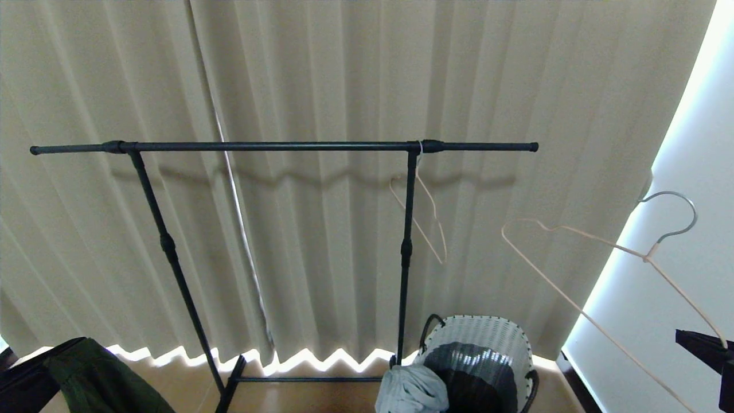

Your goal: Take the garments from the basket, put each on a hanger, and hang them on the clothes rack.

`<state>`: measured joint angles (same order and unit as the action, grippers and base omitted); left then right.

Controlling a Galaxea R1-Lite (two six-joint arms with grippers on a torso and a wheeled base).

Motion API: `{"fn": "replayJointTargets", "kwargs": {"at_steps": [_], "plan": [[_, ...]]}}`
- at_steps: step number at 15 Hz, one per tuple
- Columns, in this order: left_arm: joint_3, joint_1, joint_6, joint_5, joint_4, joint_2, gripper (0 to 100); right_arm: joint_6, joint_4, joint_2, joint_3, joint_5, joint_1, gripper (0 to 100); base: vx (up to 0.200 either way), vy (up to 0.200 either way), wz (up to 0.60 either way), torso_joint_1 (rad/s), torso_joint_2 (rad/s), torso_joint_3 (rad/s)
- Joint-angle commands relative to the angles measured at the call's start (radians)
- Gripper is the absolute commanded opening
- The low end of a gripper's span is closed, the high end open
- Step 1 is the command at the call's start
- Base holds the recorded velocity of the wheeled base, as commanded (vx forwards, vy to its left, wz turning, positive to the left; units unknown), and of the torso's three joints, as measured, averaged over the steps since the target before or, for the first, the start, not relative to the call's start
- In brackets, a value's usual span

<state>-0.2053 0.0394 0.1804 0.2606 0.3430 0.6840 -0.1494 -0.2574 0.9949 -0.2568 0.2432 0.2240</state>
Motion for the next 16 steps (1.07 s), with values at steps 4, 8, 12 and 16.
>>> {"fn": "replayJointTargets", "kwargs": {"at_steps": [4,8,12,16], "plan": [[-0.005,0.001,-0.001,0.000,-0.001,0.006,0,0.001,-0.005,-0.053,0.019,0.004,0.000,0,0.000,0.100,0.00,0.000,0.00,0.002],[-0.002,0.001,0.001,0.000,-0.002,0.006,0,0.025,-0.009,-0.067,0.013,0.022,0.000,0,0.000,0.200,0.00,0.007,0.00,0.007],[0.001,0.001,0.008,0.000,-0.004,0.008,0,0.077,-0.054,-0.081,0.014,0.090,-0.009,0,0.000,0.200,0.00,0.004,0.00,0.005],[0.001,0.001,0.008,0.000,-0.004,0.008,0,0.080,-0.052,-0.085,0.019,0.139,-0.009,0,0.000,0.200,0.00,0.002,0.00,0.000]]}}
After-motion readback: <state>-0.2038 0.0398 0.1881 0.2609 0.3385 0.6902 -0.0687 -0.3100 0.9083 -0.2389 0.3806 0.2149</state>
